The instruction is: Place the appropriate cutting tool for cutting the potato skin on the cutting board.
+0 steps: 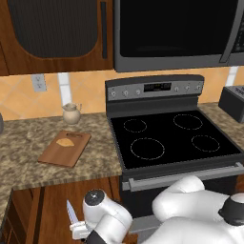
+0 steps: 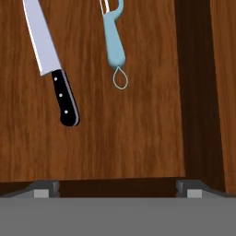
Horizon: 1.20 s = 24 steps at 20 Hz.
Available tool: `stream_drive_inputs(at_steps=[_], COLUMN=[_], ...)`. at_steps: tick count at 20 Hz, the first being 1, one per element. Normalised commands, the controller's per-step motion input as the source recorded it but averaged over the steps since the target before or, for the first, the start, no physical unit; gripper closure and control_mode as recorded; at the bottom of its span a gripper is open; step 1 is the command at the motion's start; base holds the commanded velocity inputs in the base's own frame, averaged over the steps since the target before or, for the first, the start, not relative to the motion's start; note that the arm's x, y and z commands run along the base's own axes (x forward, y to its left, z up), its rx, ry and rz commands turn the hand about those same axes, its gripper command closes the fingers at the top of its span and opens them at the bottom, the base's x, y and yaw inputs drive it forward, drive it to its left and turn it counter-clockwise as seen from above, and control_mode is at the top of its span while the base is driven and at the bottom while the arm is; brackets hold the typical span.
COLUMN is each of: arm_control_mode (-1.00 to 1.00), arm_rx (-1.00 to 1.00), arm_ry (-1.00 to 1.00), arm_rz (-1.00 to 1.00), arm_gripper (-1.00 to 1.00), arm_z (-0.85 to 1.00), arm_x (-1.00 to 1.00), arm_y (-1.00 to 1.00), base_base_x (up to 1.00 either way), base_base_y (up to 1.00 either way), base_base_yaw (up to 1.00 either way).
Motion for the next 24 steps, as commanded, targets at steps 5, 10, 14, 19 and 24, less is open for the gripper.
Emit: stream_drive_inputs(at_steps=[5,10,14,19,24], arm_control_mode=[-1.0,-1.0,-1.0,-1.0,-1.0], arm_rx=[0.0,0.0,-0.02,-0.08,-0.14], arm_ry=[-0.14,-0.1,0.01,0.16,0.2], arm_rz=[0.0,0.0,0.0,0.0,0.0], arm_gripper=[-1.0,-1.0,-1.0,-1.0,-1.0], arm_z=[0.32,0.0,-0.31,-0.1,-0.1], arm_x=[0.66,0.97,0.61,0.36,0.11], arm_y=[-0.27,0.03,0.66,0.39,0.17], base_base_x=[0.0,0.0,0.0,0.0,0.0], base_base_y=[0.0,0.0,0.0,0.0,0.0], base_base_yaw=[0.0,0.0,0.0,0.0,0.0])
